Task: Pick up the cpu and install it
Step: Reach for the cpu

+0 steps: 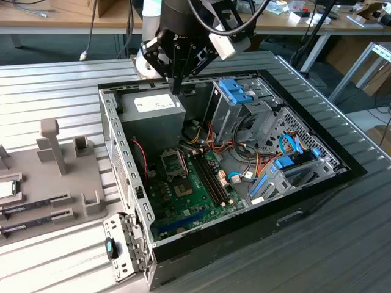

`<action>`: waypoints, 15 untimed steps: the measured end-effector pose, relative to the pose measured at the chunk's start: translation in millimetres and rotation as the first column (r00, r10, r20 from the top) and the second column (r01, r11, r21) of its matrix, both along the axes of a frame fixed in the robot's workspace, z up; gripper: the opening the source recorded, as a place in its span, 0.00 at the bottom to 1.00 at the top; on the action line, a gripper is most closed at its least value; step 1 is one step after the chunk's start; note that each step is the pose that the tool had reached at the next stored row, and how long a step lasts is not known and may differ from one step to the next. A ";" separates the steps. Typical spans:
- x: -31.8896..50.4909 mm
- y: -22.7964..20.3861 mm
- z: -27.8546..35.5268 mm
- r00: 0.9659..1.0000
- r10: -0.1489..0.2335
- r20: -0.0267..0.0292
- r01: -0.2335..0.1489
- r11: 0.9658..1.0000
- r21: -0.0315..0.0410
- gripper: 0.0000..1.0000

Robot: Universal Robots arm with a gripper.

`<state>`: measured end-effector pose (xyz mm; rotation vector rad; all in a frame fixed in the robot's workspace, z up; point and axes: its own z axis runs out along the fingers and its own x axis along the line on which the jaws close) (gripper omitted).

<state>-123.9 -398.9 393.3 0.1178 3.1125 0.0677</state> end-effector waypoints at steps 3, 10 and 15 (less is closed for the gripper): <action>-0.3 0.0 0.0 1.000 0.000 0.000 0.000 1.000 0.000 0.11; -1.9 0.0 0.0 1.000 0.000 0.000 0.000 1.000 0.000 0.11; -3.8 0.0 0.0 1.000 0.000 0.000 0.000 1.000 0.000 0.11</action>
